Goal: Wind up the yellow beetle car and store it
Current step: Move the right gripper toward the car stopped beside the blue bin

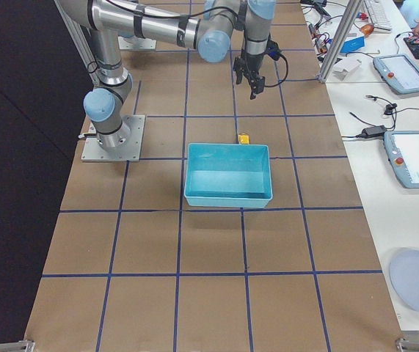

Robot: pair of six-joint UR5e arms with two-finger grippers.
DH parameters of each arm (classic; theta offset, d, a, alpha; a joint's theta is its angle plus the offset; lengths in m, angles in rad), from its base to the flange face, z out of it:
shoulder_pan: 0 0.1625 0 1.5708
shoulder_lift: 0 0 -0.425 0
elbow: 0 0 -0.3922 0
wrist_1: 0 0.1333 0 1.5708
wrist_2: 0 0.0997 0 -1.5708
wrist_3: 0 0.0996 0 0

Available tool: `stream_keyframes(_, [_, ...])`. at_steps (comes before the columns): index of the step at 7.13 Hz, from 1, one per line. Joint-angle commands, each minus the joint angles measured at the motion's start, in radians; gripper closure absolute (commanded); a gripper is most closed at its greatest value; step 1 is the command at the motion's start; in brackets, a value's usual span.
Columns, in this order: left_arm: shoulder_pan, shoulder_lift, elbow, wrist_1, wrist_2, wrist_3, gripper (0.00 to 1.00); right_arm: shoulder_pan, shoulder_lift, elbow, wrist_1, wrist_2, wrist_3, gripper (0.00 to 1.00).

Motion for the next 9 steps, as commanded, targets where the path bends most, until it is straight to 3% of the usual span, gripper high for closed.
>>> stream_keyframes(1, [-0.002, 0.006, -0.012, 0.000, 0.000, 0.000, 0.02, -0.036, 0.115, 0.010, -0.077, -0.008, -0.086, 0.00])
stream_keyframes(2, [-0.002, 0.008, -0.012, 0.000, 0.000, 0.000, 0.00, -0.037, 0.126, 0.021, -0.169, 0.005, -0.198, 0.00])
stream_keyframes(4, [0.000, 0.011, -0.014, 0.000, 0.000, 0.002, 0.00, -0.041, 0.140, 0.074, -0.183, 0.005, -0.227, 0.00])
stream_keyframes(6, [0.026, 0.014, -0.006, 0.004, -0.080, 0.020, 0.00, -0.040, 0.149, 0.126, -0.289, 0.008, -0.285, 0.00])
stream_keyframes(9, [0.024, 0.032, -0.011, 0.009, -0.069, -0.038, 0.00, -0.040, 0.153, 0.137, -0.308, 0.013, -0.669, 0.00])
